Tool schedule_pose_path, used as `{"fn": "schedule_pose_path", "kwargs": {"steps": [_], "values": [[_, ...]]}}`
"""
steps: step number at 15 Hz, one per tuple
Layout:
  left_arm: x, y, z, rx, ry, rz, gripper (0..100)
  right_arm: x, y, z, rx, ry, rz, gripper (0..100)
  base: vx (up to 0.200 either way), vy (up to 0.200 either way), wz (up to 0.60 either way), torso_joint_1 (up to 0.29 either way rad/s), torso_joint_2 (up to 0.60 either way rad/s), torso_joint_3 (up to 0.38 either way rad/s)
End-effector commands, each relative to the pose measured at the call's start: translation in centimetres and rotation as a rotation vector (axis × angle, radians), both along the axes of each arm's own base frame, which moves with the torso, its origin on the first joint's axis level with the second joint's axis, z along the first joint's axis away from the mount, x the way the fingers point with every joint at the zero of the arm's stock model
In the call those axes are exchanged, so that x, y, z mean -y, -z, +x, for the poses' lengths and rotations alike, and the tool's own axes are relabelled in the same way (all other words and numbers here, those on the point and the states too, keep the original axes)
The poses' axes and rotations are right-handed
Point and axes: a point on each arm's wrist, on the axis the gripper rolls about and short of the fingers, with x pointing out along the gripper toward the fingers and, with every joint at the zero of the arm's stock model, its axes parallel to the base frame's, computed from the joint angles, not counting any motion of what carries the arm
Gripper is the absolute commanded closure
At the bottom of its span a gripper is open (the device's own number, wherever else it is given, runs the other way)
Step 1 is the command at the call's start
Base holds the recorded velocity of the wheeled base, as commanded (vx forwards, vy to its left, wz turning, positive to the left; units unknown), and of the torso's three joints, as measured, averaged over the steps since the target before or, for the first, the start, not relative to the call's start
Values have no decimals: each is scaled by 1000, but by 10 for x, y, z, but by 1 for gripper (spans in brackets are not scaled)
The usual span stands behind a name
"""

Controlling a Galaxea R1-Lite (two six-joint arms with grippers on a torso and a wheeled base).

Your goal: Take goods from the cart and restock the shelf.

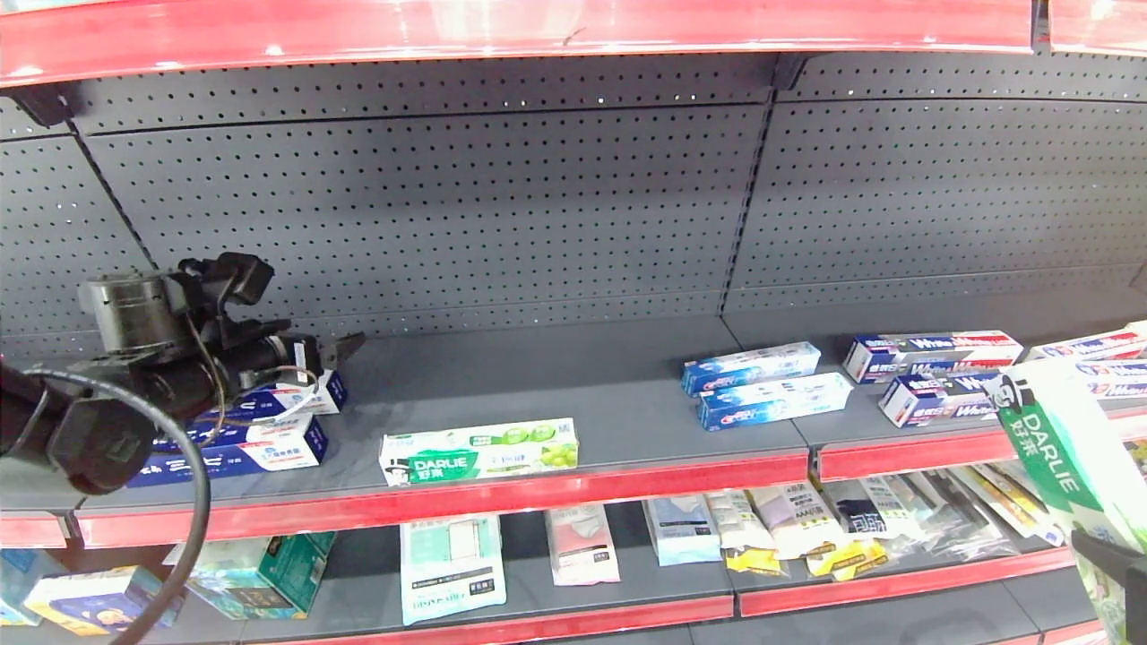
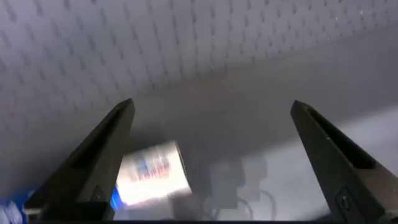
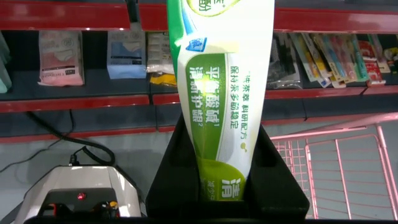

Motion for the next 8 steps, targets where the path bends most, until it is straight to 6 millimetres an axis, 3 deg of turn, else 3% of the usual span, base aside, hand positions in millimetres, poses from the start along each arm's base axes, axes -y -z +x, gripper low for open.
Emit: {"fn": "schedule_pose_path", "kwargs": {"steps": [1, 2, 8], "values": [[9, -7, -57, -21, 63, -61, 0, 0, -3, 0, 14, -7, 2, 100, 0, 0, 0, 0, 0, 0], [12, -7, -83, -30, 102, -72, 0, 0, -6, 2, 23, -12, 2, 100, 0, 0, 0, 0, 0, 0], [18, -23, -182, 14, 220, -95, 0, -4, -13, 6, 43, -154, 66, 100, 0, 0, 0, 0, 0, 0]]}}
